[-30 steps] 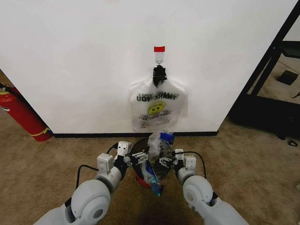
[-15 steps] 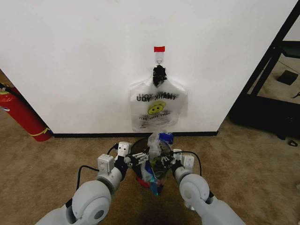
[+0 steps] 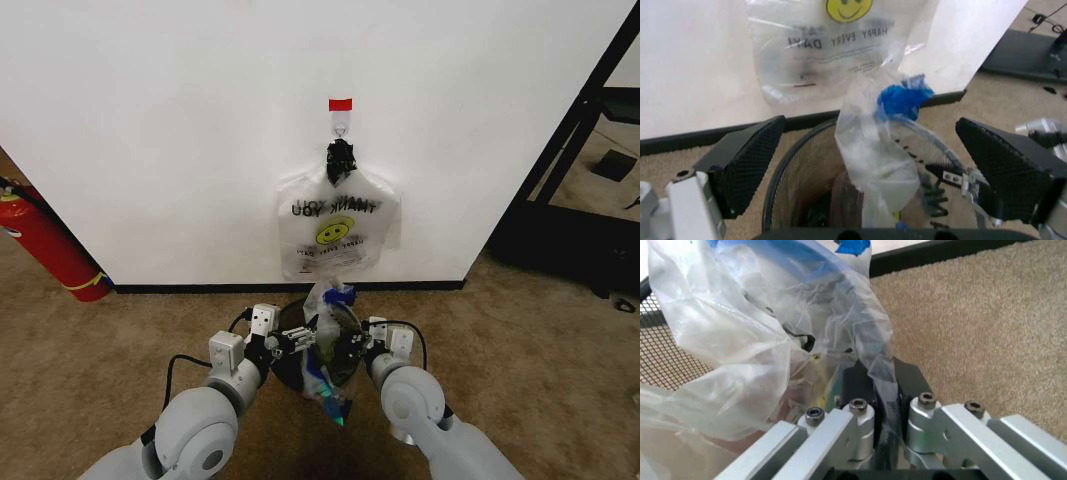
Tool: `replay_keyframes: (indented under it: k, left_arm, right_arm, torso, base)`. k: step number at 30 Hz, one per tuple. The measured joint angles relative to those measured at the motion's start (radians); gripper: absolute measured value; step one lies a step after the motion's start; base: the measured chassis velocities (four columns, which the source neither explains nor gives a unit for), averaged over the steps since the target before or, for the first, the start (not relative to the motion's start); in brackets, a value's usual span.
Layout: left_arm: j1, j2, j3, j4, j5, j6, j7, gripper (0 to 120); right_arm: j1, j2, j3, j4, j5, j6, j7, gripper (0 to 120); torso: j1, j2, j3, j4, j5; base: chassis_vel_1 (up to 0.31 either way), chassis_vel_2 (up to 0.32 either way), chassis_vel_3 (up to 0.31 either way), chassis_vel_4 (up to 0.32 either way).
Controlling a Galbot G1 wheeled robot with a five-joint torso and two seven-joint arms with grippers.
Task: Pick up the garbage bag from the wall and place it over the trash bin.
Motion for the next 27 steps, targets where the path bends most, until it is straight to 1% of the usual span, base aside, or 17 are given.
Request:
replay_keyframes:
  k: [6, 10, 12, 13, 14, 16, 17, 18, 19, 20, 21, 22, 23, 25, 27]
  left_arm:
    - [-0.025, 0.013, 0.0, -0.016, -0.009, 0.0, 0.016, 100]
    - [-0.072, 0.052, 0.001, -0.042, -0.019, 0.002, 0.063, 100]
    - [-0.152, 0.112, 0.024, -0.063, -0.045, 0.023, 0.127, 100]
    - [-0.152, 0.112, 0.024, -0.063, -0.045, 0.023, 0.127, 100]
    - [-0.221, 0.157, 0.063, -0.066, -0.057, 0.043, 0.17, 100]
    - [-0.311, 0.189, 0.132, -0.064, -0.07, 0.068, 0.199, 100]
    - [-0.34, 0.195, 0.155, -0.061, -0.075, 0.078, 0.205, 100]
    - [-0.39, 0.202, 0.205, -0.055, -0.081, 0.093, 0.21, 100]
    - [-0.407, 0.203, 0.222, -0.053, -0.082, 0.097, 0.211, 100]
    - [-0.484, 0.2, 0.316, -0.037, -0.085, 0.11, 0.212, 100]
    - [-0.484, 0.2, 0.316, -0.037, -0.085, 0.11, 0.212, 100]
    - [-0.54, 0.189, 0.38, -0.018, -0.087, 0.118, 0.213, 100]
    - [-0.59, 0.177, 0.435, 0.003, -0.088, 0.123, 0.212, 100]
    - [-0.661, 0.154, 0.513, 0.041, -0.086, 0.129, 0.21, 100]
    - [-0.726, 0.127, 0.584, 0.083, -0.081, 0.135, 0.208, 99]
  right_arm:
    - [-0.034, -0.001, 0.041, 0.023, -0.002, 0.048, -0.031, 0]
    - [-0.069, 0.0, 0.084, 0.043, -0.004, 0.1, -0.072, 0]
    - [-0.109, -0.006, 0.122, 0.058, -0.016, 0.149, -0.135, 0]
    - [-0.109, -0.006, 0.122, 0.058, -0.016, 0.149, -0.135, 0]
    - [-0.134, -0.013, 0.15, 0.067, -0.028, 0.188, -0.171, 0]
    - [-0.16, -0.018, 0.177, 0.083, -0.031, 0.217, -0.194, 0]
    - [-0.166, -0.019, 0.182, 0.088, -0.031, 0.22, -0.197, 0]
    - [-0.177, -0.022, 0.191, 0.099, -0.029, 0.224, -0.2, 0]
    - [-0.18, -0.023, 0.193, 0.102, -0.028, 0.224, -0.2, 0]
    - [-0.196, -0.026, 0.205, 0.118, -0.024, 0.224, -0.2, 0]
    - [-0.196, -0.026, 0.205, 0.118, -0.024, 0.224, -0.2, 0]
    - [-0.212, -0.026, 0.218, 0.13, -0.022, 0.225, -0.201, 0]
    - [-0.223, -0.025, 0.226, 0.136, -0.022, 0.224, -0.202, 0]
    - [-0.24, -0.02, 0.236, 0.145, -0.028, 0.224, -0.202, 0]
    - [-0.256, -0.017, 0.241, 0.153, -0.037, 0.224, -0.204, 0]
  torso:
    - [0.0, 0.0, 0.0, 0.0002, -0.0001]
    - [0.0, 0.0, 0.0, 0.0003, -0.0002]
    - [0.0, 0.0, 0.0, 0.0001, 0.0]
    - [0.0, 0.0, 0.0, 0.0001, 0.0]
    - [0.0, 0.0, 0.0, 0.0001, 0.0]
    - [0.0, 0.0, 0.0, 0.0, -0.0001]
    - [0.0, 0.0, 0.0, 0.0, -0.0001]
    - [0.0, 0.0, 0.0, -0.0001, 0.0001]
    - [0.0, 0.0, 0.0, -0.0001, 0.0]
    - [0.0, 0.0, 0.0, 0.0007, 0.0002]
    - [0.0, 0.0, 0.0, 0.0007, 0.0002]
    - [0.0, 0.0, 0.0, 0.0005, -0.0001]
    - [0.0, 0.0, 0.0, -0.0005, -0.0005]
    - [0.0, 0.0, 0.0, -0.0004, 0.0004]
    - [0.0, 0.0, 0.0, -0.0002, -0.0002]
  base:
    - [0.0, 0.0, 0.0, 0.0]
    - [0.0, 0.0, 0.0, 0.0]
    - [0.0, 0.0, 0.0, 0.0]
    - [0.0, 0.0, 0.0, 0.0]
    - [0.0, 0.0, 0.0, 0.0]
    - [0.0, 0.0, 0.0, 0.0]
    - [0.0, 0.0, 0.0, 0.0]
    - [0.0, 0.0, 0.0, 0.0]
    - [0.0, 0.0, 0.0, 0.0]
    - [0.0, 0.0, 0.0, 0.0]
    - [0.0, 0.0, 0.0, 0.0]
    - [0.0, 0.0, 0.0, 0.0]
    - [0.0, 0.0, 0.0, 0.0]
    - [0.0, 0.0, 0.0, 0.0]
    - [0.0, 0.0, 0.0, 0.0]
